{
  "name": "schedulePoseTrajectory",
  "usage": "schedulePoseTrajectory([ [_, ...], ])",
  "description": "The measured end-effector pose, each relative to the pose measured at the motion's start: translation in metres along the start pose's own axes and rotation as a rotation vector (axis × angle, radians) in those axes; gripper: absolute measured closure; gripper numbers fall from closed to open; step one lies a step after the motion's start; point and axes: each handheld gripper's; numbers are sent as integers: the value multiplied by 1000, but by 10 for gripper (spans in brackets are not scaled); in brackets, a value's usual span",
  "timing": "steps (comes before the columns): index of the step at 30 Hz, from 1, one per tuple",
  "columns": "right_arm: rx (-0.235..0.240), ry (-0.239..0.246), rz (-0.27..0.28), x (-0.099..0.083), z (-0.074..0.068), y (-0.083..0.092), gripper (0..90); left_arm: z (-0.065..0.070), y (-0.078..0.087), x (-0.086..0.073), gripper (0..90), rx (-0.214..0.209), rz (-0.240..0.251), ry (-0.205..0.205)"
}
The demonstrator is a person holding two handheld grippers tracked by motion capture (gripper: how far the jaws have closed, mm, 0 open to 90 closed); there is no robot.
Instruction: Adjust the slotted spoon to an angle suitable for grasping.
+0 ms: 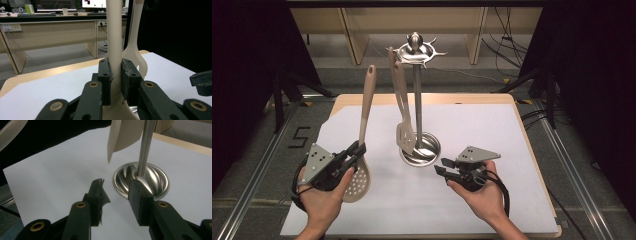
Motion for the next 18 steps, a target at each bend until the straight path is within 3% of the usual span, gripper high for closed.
schedulePoseTrajectory([
  [1, 2, -45, -8, -1, -2, 0, 649, 1, 0, 0, 783, -2, 3, 2],
  [2, -2, -8, -10, -2, 1, -1, 649, 3, -1, 1, 783, -3, 16, 12],
  [4, -6, -37, -23, -5, 1, -1, 649, 4, -1, 1, 783, -7, 20, 9],
  [5, -6, -13, -19, -6, 4, -2, 649, 5, 0, 2, 783, -8, 24, 10],
  [7, -9, -55, -29, -10, 3, -3, 649, 7, 0, 3, 783, -13, 31, 6],
  [8, -6, -24, -28, -11, 7, -4, 649, 8, 0, 4, 783, -17, 33, 4],
  [9, -12, -40, -32, -12, 7, -3, 649, 10, 1, 5, 783, -20, 36, 1],
  [11, -13, -22, -36, -14, 11, -3, 649, 12, 2, 7, 783, -25, 40, -2],
  [12, -29, -56, -53, -16, 11, -1, 649, 14, 2, 8, 783, -28, 40, -5],
  [13, -38, -38, -53, -17, 14, -1, 649, 15, 2, 9, 783, -30, 42, -6],
  [14, -50, -78, -77, -20, 14, 0, 649, 16, 2, 9, 783, -31, 43, -9],
  [16, -52, -69, -74, -21, 17, -1, 649, 19, 2, 11, 783, -38, 45, -15],
  [17, -52, -32, -64, -23, 21, -2, 649, 20, 2, 12, 783, -41, 44, -18],
  [18, -64, -73, -82, -25, 20, 0, 649, 22, 2, 13, 783, -44, 46, -19],
])
Point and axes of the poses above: each handheld gripper's, and its own axes: y roughly backward along the jaws, x roughly out of its top, z roughly to its right, and after that the axes turned 5 degrees about -x, right-handed
